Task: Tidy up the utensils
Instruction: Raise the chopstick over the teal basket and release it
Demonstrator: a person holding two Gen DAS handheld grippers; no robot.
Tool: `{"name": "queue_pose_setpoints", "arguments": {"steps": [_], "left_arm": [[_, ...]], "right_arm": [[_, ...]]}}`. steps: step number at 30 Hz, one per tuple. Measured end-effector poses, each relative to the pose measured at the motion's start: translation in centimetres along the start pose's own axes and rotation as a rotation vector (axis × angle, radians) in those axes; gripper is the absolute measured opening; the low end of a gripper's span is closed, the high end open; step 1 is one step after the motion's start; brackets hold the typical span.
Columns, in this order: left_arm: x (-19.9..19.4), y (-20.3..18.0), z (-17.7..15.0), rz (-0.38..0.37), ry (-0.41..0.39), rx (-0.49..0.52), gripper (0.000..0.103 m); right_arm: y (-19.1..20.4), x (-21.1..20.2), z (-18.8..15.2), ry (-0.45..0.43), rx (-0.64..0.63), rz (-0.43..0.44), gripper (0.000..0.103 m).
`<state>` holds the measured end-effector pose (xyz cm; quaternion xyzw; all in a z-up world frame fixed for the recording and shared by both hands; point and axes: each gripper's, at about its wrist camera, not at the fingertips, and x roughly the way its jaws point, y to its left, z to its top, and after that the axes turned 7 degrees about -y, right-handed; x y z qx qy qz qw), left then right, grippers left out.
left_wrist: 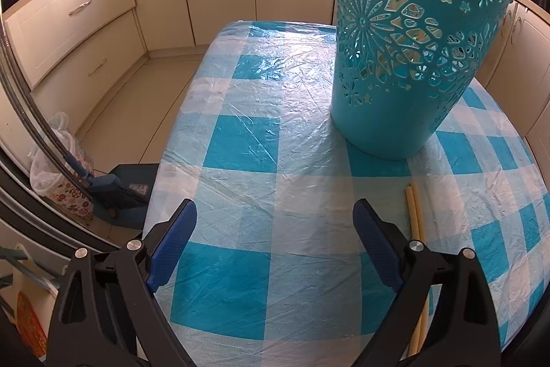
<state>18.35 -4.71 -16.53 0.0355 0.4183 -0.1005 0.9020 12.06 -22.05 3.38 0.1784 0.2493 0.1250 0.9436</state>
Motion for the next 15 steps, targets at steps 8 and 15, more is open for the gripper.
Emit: {"name": "queue_pose_setpoints", "arguments": {"steps": [8,15], "left_arm": [[0.3,0.7,0.1,-0.012,0.010,-0.029,0.088],[0.5,1.0,0.1,-0.022,0.019,-0.049,0.088]], "right_arm": [[1.7,3.1,6.4,-0.271,-0.046,-0.086,0.006],[0.3,7.1,4.5,-0.343,-0.091,-0.264,0.006]]}}
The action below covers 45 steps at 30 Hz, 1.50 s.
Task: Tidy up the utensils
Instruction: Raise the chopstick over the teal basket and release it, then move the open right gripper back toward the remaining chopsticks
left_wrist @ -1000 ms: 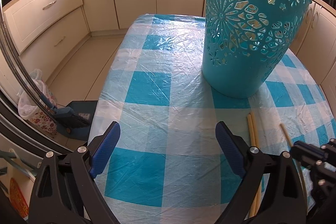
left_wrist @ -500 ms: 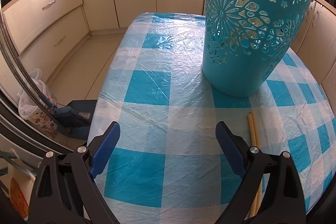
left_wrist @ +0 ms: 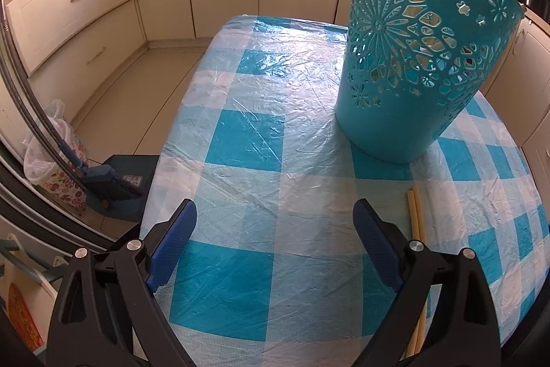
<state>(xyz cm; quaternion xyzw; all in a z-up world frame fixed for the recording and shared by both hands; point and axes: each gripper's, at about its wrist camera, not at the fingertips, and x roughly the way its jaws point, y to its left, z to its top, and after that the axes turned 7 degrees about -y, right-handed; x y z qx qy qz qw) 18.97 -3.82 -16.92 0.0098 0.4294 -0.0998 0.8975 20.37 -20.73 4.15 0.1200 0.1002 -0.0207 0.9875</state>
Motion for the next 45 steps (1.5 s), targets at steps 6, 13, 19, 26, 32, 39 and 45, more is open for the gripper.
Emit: {"name": "queue_pose_setpoints", "arguments": {"steps": [6,13,19,26,32,39,45], "left_arm": [[0.0,0.1,0.0,-0.003,0.001,-0.006,0.089],[0.0,0.1,0.0,0.008,0.000,-0.005,0.089],[0.1,0.4,0.0,0.011,0.001,-0.026,0.089],[0.3,0.7,-0.1,0.018,0.008,-0.038,0.089],[0.5,1.3,-0.1,0.010,0.011,-0.068,0.089],[0.6,1.6,-0.2,-0.001,0.012,-0.078,0.089],[0.6,1.5,-0.2,-0.006,0.016,-0.081,0.090]], "right_arm": [[-1.6,0.4,-3.7,0.083,-0.013,-0.037,0.007],[-1.6,-3.4,-4.0,0.096,-0.030,-0.022,0.025],[-1.0,-8.9,-8.7,0.277,-0.044,0.020,0.026],[-0.9,-7.9,-17.9,0.610,-0.019,0.020,0.018],[-0.1,-5.5,-19.9,0.686,-0.063,-0.016,0.017],[0.5,-4.6,-20.4,0.715,-0.128,-0.049,0.014],[0.0,-5.3,-20.7,0.733,-0.213,-0.020,0.009]]}}
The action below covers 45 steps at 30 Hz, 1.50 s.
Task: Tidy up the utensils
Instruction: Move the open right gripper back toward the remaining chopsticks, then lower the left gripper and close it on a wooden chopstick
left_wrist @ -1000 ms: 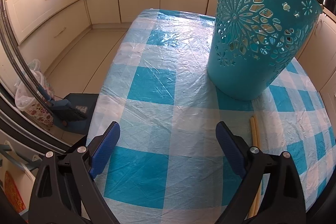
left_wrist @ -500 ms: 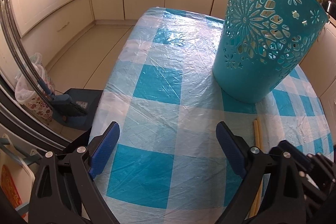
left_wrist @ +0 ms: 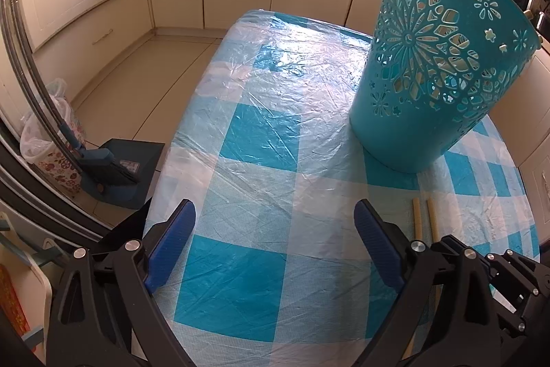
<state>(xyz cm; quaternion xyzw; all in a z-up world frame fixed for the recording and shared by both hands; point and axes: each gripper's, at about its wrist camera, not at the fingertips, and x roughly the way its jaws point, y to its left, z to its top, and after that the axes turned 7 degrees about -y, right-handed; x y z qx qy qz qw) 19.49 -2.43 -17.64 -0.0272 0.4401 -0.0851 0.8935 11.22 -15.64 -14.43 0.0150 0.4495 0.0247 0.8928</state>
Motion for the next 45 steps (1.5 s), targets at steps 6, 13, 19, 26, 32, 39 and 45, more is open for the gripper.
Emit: {"name": "queue_pose_setpoints", "arguments": {"steps": [6,13,19,26,32,39,45], "left_arm": [[-0.9,-1.6,-0.3,-0.055,-0.015,0.089,0.090],[-1.5,-7.1,-2.2,-0.111,0.018,0.263,0.089],[-1.2,-8.6,-2.4,-0.109,0.043,0.288,0.057],[-1.4,-6.7,-1.5,-0.119,0.062,0.201,0.021],[-1.7,-6.5,-1.5,-0.114,0.097,0.184,0.027],[-1.7,-6.7,-1.7,-0.125,0.092,0.215,0.006],[-1.7,-6.5,-2.0,-0.133,0.075,0.224,0.006]], "right_arm": [[-3.1,-1.6,-1.7,-0.003,-0.007,-0.025,0.008],[-5.8,-2.1,-2.4,-0.037,0.125,0.001,0.006],[-6.1,-2.1,-2.4,-0.039,0.152,0.027,0.006],[-6.3,-2.0,-2.1,-0.038,0.140,0.024,0.008],[-6.1,-2.0,-2.1,-0.038,0.131,0.022,0.009],[-5.9,-1.9,-2.1,-0.037,0.114,0.012,0.009],[-5.4,-1.8,-2.0,-0.036,0.076,-0.005,0.012]]}}
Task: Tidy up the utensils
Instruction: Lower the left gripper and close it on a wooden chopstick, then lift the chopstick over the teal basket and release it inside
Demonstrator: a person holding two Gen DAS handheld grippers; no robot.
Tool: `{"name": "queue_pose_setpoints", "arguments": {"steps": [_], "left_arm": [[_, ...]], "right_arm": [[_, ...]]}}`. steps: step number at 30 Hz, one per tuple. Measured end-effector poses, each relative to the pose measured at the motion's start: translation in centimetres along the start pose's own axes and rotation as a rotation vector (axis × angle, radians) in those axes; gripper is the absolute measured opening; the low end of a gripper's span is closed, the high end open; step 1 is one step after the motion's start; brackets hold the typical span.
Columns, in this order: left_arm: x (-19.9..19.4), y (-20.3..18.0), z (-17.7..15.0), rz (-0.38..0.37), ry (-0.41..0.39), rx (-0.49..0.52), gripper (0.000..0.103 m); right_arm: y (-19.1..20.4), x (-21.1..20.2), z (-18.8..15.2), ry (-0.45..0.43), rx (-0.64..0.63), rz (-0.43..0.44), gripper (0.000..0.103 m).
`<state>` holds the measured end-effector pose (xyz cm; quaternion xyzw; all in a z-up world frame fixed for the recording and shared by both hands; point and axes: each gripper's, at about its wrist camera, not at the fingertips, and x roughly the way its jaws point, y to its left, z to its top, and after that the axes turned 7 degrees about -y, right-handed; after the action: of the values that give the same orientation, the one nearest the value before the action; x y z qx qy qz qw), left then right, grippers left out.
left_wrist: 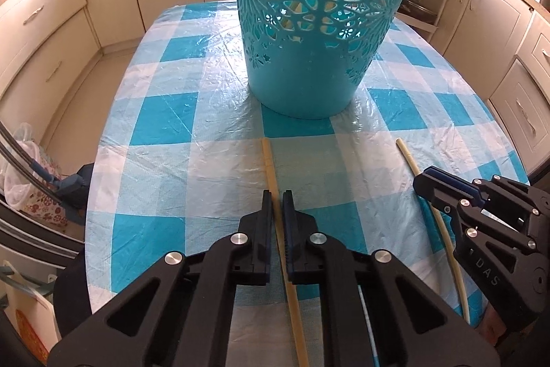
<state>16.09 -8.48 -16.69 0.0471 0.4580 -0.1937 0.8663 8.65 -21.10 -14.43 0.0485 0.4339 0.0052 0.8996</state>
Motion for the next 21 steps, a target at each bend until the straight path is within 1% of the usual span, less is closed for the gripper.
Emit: {"name": "queue_pose_setpoints", "arguments": {"steps": [2,4,7,9,16,21], "left_arm": [[0.0,-0.2,-0.1,0.008,-0.010,0.003,0.006],[0.0,-0.3,-0.2,0.012,-0.018,0.009,0.006],[0.0,-0.2,-0.3,0.000,-0.025,0.000,0.006],[-0.1,0.1,-0.3,-0.011,-0.027,-0.014,0.006],[-0.4,0.9,-0.4,-0.047,-0.029,-0.051,0.005],[-1.9,1.8,-0.1,-0.078,-0.060,-0.081,0.005]], "right_arm": [[0.3,0.0,-0.1,-0.002,-0.018,-0.009,0.014],[0.6,0.0,-0.1,-0.003,-0.037,-0.013,0.019],[1.0,0.0,-0.2,-0.003,-0.058,-0.013,0.025],[1.2,0.0,-0.2,-0.003,-0.070,-0.015,0.027],[1.3,0.1,-0.3,-0.004,-0.071,-0.018,0.027],[1.3,0.1,-0.3,-0.004,-0.070,-0.017,0.027]]}}
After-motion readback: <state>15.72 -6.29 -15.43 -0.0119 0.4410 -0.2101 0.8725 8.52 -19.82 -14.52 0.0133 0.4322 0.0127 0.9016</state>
